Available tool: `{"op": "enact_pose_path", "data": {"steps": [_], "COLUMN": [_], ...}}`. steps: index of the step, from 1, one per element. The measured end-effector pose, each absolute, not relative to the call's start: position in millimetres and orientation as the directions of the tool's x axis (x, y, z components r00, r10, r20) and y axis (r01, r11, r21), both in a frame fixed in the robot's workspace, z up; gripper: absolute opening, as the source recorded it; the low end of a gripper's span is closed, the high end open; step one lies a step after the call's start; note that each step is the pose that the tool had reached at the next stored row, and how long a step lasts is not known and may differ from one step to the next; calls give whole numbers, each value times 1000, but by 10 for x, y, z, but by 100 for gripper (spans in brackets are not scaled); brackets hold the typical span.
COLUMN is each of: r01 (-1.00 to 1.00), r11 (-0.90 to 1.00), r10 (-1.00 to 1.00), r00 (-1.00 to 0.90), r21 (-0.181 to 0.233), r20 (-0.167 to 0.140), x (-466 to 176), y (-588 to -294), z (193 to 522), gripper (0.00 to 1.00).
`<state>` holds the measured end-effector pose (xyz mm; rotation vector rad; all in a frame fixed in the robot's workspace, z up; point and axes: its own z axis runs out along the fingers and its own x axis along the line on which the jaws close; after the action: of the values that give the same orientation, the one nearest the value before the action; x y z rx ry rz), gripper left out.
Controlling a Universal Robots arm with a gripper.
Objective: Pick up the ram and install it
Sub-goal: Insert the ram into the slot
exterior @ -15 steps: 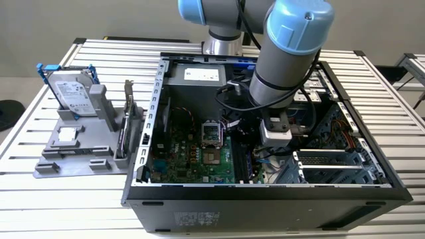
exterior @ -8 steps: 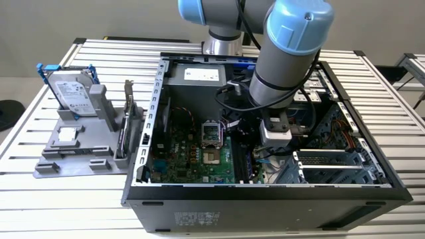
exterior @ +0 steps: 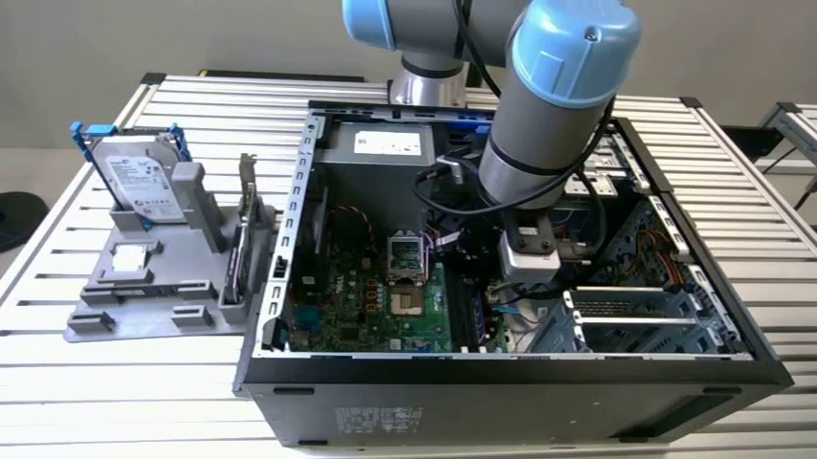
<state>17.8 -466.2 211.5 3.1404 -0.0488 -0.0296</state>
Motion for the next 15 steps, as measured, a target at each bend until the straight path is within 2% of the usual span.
{"op": "enact_pose_path", "data": {"steps": [8, 9, 15], "r01": [-31, -31, -31], "r11": [-1000, -1000, -1000], "r10": [-31, -31, -31], "r00": [999, 999, 999], "r21": [2, 1, 1], "r20": [-19, -19, -19], "x": [178, 178, 178], "y": [-4663, -4663, -4662], "z": [2114, 2113, 2115], "gripper": [0, 100, 100]}}
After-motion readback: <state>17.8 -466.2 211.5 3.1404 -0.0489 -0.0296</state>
